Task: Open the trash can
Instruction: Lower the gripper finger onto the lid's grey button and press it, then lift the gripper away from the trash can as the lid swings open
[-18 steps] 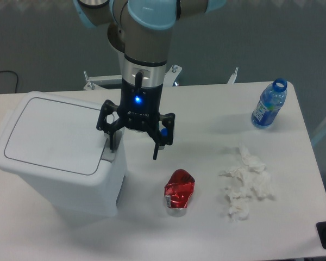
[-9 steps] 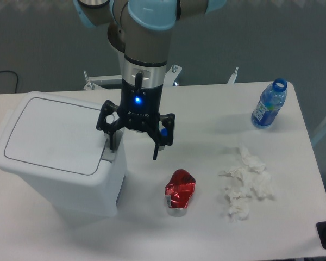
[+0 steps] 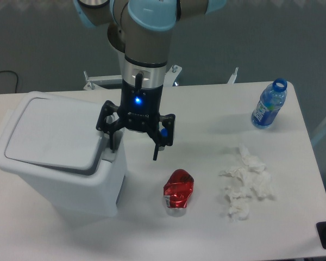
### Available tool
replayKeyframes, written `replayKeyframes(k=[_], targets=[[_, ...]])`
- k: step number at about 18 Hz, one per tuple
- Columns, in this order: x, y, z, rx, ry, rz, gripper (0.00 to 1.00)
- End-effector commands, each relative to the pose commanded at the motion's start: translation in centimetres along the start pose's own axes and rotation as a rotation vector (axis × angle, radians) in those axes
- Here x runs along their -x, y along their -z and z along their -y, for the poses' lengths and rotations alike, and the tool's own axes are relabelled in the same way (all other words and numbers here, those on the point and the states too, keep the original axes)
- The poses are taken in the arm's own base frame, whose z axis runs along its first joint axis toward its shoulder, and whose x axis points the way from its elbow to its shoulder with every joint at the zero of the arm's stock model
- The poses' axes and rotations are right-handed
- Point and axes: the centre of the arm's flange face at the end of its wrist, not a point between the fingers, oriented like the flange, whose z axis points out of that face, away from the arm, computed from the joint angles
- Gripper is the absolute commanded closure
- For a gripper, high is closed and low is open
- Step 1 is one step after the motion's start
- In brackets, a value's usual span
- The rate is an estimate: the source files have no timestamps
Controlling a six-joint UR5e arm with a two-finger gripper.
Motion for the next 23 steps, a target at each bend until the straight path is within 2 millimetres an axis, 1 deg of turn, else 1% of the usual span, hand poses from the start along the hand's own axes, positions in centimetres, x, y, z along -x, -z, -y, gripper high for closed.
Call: replayKeyframes(k=[5,9,11,13,15,17,19,23], targets=[[0.1,0.2,0.2,-0.005,-0.002,0.000,0.00],[1.1,2.1,1.3,-0.048,0.001,0.009,0.00],[3.5,3.5,1.0,-0.092,0.039,-0.012,0.00],[4.6,4.2,0.7,-0.121,0.058,-0.033,0.00],[5.8,4.8,0.5,-0.128,0.061,-0.017,0.00],[6.7,5.2,0.3,-0.130,-0.006,0.003,0.00],[7.1,5.1,-0.1,-0.112,-0.079,0.028,0.00],[7.8,4.8,-0.7,-0.022,-0.186,0.135,0.00]])
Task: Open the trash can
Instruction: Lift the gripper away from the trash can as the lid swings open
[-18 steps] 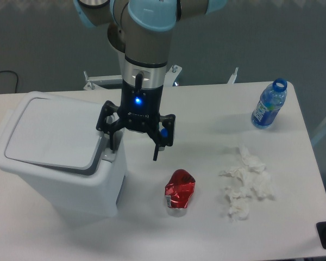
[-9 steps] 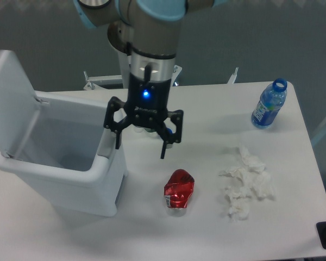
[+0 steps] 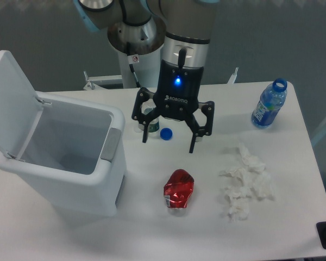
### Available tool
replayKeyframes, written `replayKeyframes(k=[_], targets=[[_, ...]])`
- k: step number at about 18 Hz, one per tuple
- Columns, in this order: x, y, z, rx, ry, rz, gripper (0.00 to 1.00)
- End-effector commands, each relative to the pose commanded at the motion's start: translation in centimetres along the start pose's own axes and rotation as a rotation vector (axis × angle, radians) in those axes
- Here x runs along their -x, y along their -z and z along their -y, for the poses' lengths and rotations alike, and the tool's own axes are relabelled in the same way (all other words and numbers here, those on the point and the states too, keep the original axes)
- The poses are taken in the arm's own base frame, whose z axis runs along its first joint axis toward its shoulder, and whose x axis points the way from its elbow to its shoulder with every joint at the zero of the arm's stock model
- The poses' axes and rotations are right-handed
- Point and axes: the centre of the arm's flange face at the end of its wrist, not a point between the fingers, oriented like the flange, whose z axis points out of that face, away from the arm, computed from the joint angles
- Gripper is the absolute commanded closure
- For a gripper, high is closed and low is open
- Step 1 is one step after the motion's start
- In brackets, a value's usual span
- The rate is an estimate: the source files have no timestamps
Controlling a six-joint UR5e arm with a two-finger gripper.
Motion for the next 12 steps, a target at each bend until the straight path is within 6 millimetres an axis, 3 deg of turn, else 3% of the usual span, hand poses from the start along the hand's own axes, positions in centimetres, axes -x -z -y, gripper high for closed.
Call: replayKeyframes(k=[7,12], targets=[[0.9,-1.7,-1.7,0.127,-0.145,0.068,0.00],[1.4,-3.0,-2.3,0.175,-0.156,0.082,0.00]])
